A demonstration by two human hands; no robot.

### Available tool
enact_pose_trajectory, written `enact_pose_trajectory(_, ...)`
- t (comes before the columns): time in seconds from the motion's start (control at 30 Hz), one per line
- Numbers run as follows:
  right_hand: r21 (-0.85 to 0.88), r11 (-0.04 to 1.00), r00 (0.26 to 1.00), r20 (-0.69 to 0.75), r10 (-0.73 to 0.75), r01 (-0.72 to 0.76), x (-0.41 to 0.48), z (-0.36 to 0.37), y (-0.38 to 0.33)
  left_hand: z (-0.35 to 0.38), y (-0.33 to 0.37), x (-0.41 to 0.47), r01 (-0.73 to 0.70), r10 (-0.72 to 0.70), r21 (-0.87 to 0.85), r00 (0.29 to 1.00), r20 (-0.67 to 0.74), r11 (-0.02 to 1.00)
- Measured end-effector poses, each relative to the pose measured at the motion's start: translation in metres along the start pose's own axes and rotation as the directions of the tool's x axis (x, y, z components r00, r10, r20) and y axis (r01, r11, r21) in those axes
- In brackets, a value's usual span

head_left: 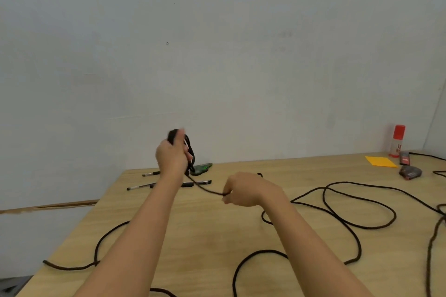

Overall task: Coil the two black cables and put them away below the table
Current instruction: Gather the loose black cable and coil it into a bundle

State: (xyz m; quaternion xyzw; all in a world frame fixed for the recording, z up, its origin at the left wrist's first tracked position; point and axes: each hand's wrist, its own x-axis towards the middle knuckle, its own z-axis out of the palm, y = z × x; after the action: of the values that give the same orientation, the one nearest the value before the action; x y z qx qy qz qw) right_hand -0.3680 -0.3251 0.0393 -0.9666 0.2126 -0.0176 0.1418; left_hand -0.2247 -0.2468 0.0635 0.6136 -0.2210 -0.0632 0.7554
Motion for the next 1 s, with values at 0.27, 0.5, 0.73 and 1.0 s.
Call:
enact_pose_trajectory(0.27, 0.088, 0.964, 0.943, -0.247, -0.222, 0.250, -0.003, -0.053, -0.038, 0.005, -0.025, -0.020, 0.014, -0.292, 0.388, 0.685, 0.667, 0.922)
enact_pose_trajectory(0.5, 0.358, 0.929, 0.906, -0.416, 0.072, 0.090, 0.006, -0.041, 0.003, -0.007, -0.015, -0.020, 0.508, -0.359, 0.095, 0.452, 0.816, 0.856)
enact_pose_trajectory(0.73, 0.707, 0.702, 0.977, -0.198, 0.077, 0.088, 0.008, -0.021, 0.016, -0.011, -0.016, -0.021, 0.437, -0.280, 0.059, 0.462, 0.842, 0.897)
enact_pose_trajectory(1.0, 0.992, 0.075, 0.993, -0.095, -0.076, 0.101, 0.001, -0.002, 0.004, 0.000, -0.016, -0.017, 0.517, -0.316, -0.167, 0.715, 0.624, 0.839)
